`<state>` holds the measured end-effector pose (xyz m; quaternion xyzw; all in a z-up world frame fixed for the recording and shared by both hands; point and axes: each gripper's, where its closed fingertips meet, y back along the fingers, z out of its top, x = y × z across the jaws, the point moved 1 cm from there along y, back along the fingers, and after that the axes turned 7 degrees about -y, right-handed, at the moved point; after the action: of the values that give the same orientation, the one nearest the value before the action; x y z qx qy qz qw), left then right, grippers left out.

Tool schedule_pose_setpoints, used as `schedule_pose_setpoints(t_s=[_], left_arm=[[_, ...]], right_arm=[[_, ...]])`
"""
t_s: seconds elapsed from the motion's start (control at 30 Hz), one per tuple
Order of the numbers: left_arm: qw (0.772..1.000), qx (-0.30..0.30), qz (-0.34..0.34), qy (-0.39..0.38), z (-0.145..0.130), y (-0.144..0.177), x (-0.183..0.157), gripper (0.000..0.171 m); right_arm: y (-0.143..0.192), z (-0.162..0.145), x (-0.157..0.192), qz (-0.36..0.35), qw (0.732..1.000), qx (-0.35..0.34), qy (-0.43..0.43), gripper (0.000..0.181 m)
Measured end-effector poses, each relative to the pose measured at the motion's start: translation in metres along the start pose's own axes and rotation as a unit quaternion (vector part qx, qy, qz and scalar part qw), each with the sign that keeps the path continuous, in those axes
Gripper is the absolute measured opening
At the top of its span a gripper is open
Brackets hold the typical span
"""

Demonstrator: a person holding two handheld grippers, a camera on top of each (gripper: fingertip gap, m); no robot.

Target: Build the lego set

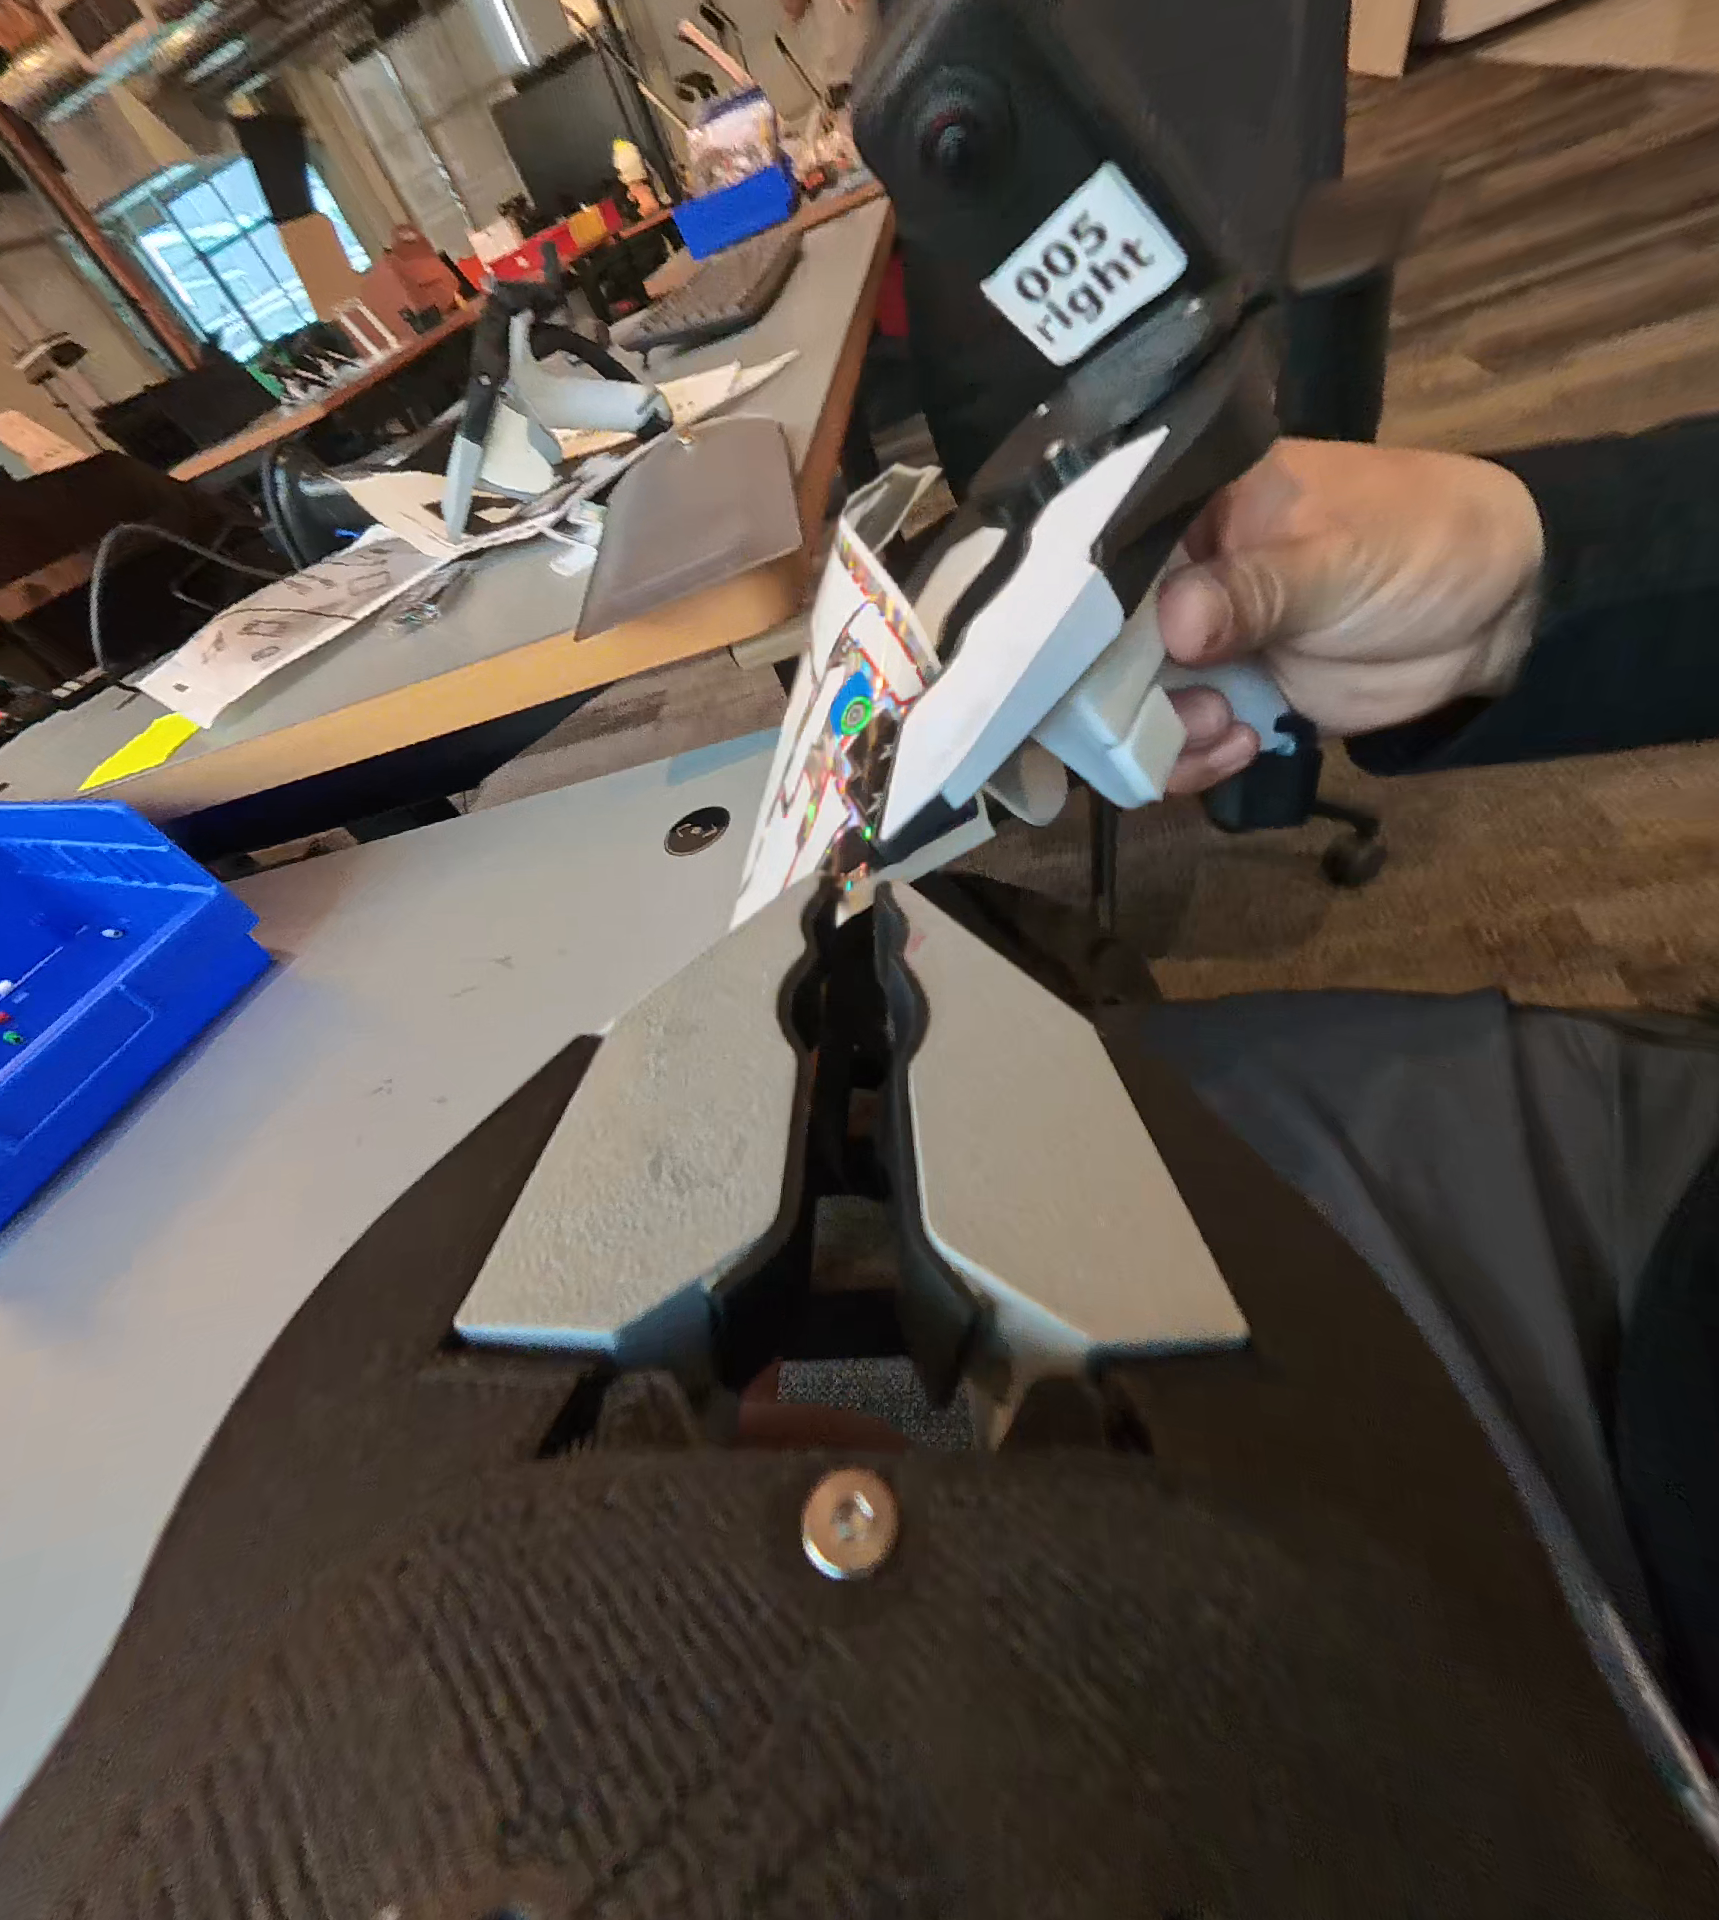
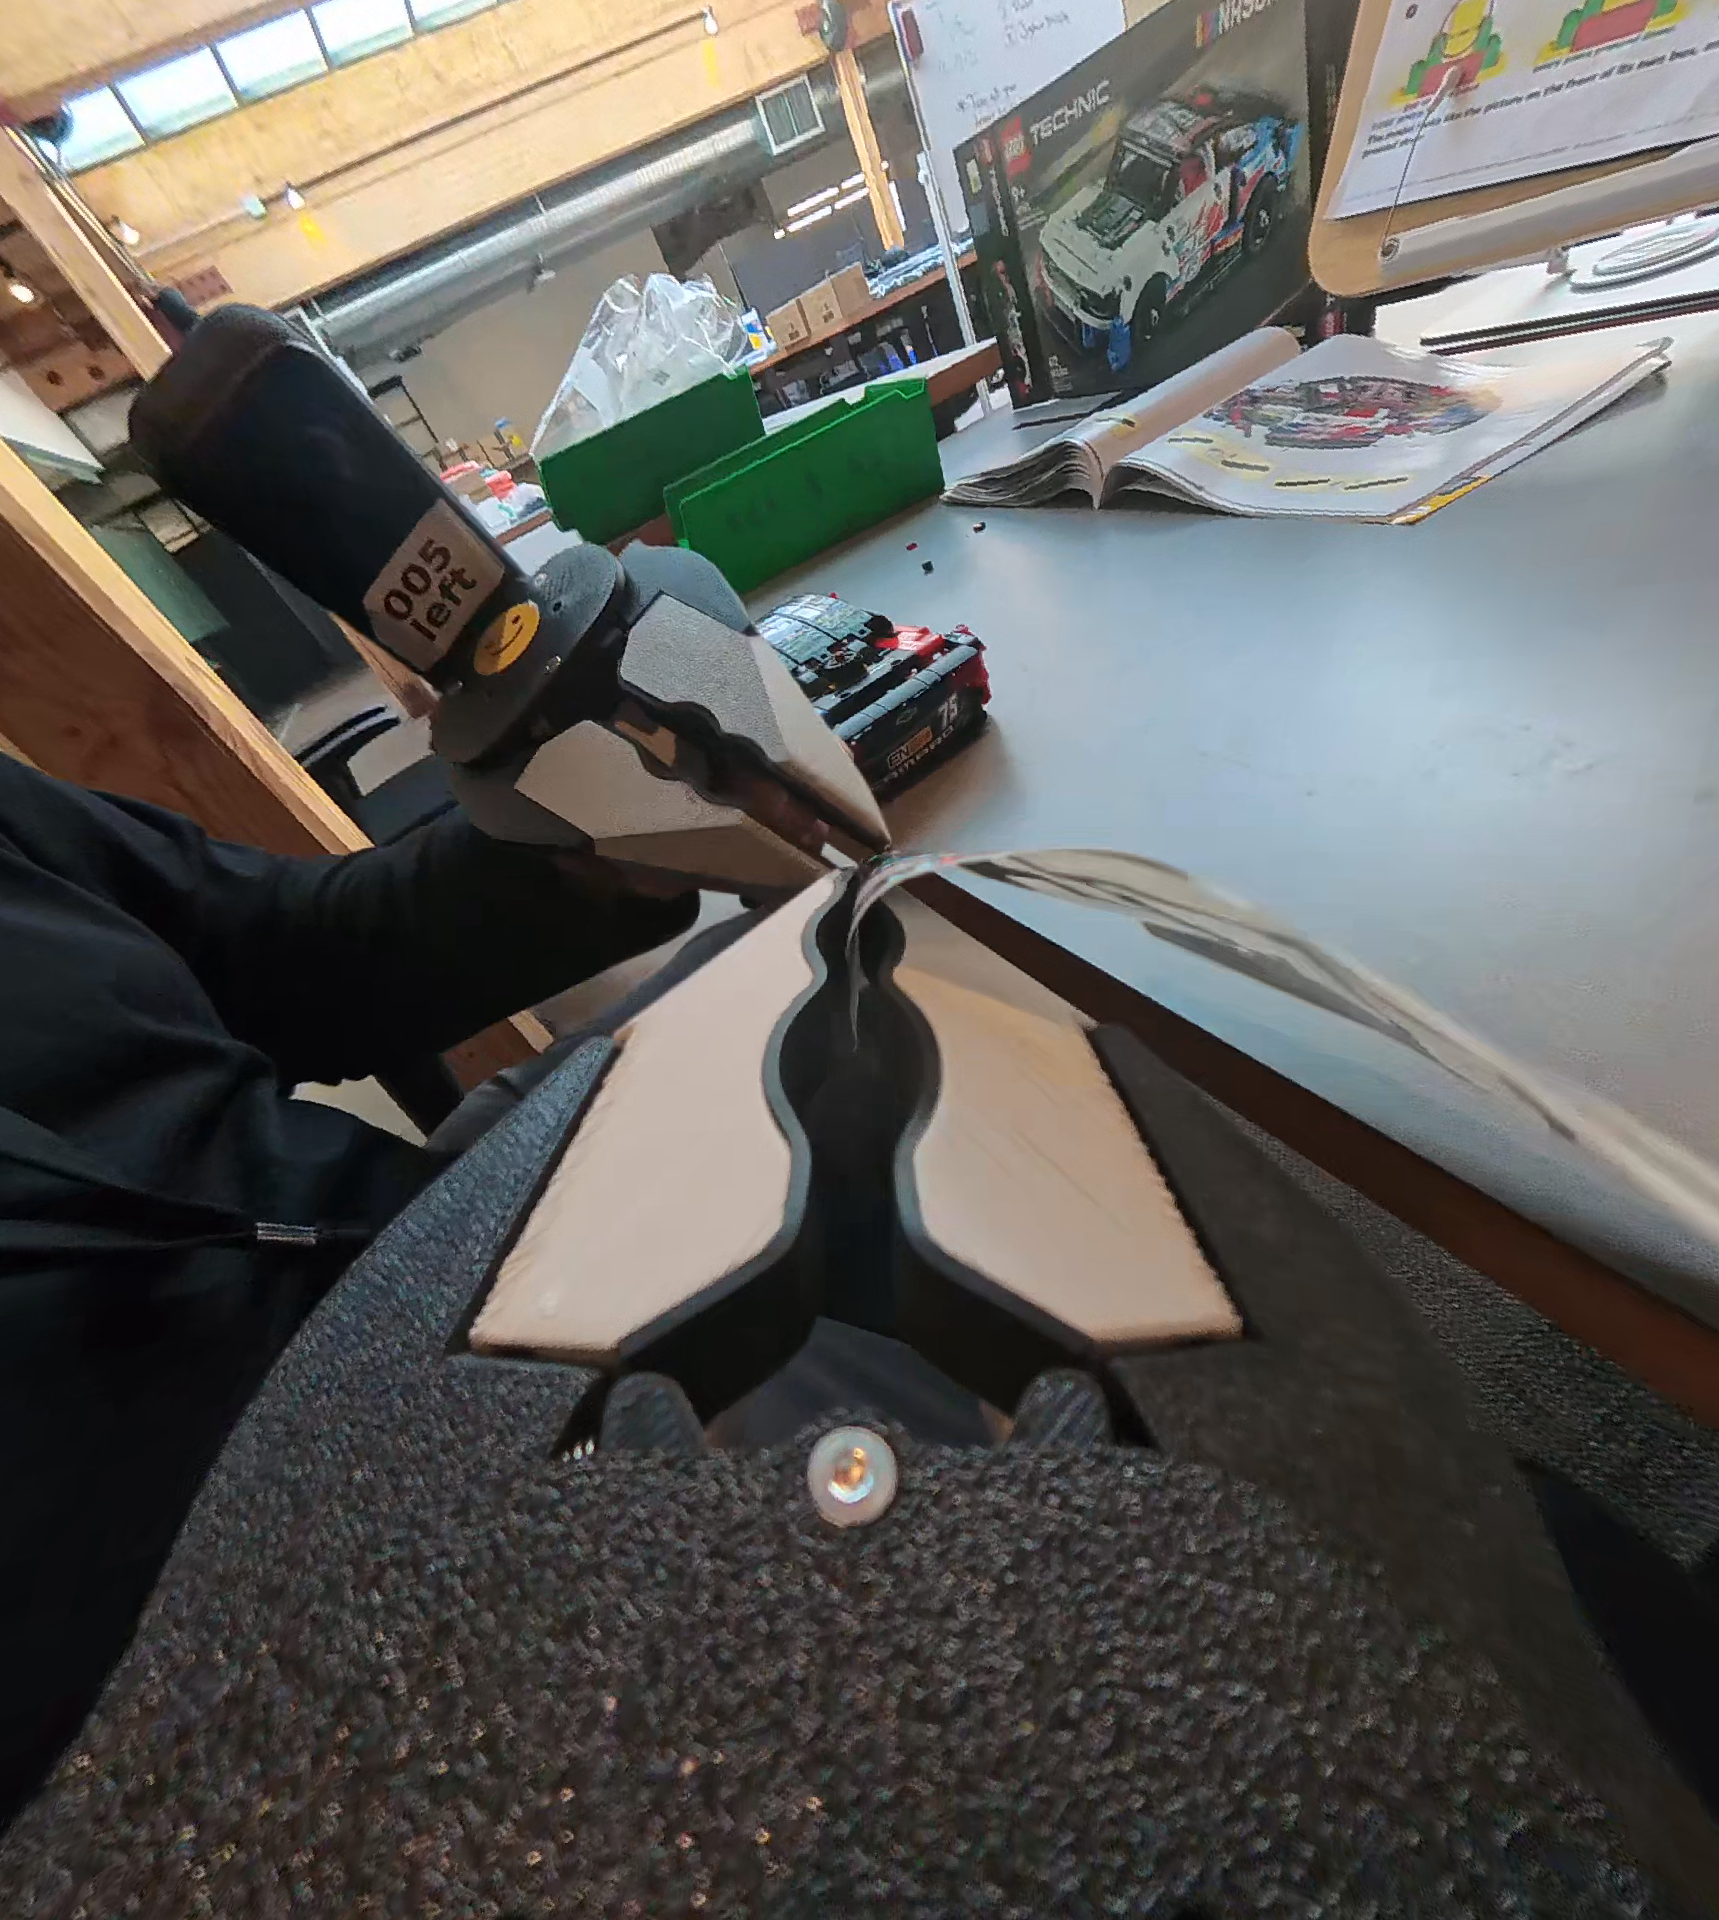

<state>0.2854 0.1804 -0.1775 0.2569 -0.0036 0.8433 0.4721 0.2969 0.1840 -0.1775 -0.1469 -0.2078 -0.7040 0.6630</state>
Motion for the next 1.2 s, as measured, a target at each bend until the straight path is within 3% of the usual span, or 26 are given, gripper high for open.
schedule_pose_setpoints(t_s=[0.33,0.57,0.8,1.0,1.2], left_arm=[[0.998,0.027,-0.048,-0.038,0.000,-0.003,-0.013,0.003],[0.992,0.008,-0.116,0.041,0.000,0.002,-0.021,0.002],[0.994,0.041,-0.098,0.008,-0.009,0.002,-0.022,0.002],[0.993,0.050,-0.102,-0.007,-0.010,0.004,-0.025,0.001],[0.992,0.039,-0.114,0.027,-0.009,0.005,-0.025,0.000]], right_arm=[[-0.003,-0.005,0.013,-0.007,0.996,0.042,0.073,0.000],[-0.003,-0.012,0.018,-0.013,0.991,0.070,0.117,0.000],[-0.007,-0.017,0.014,-0.089,0.964,0.106,0.227,0.000],[-0.007,-0.021,0.016,-0.090,0.952,0.117,0.267,0.000],[-0.007,-0.021,0.018,-0.102,0.935,0.118,0.317,0.000]])
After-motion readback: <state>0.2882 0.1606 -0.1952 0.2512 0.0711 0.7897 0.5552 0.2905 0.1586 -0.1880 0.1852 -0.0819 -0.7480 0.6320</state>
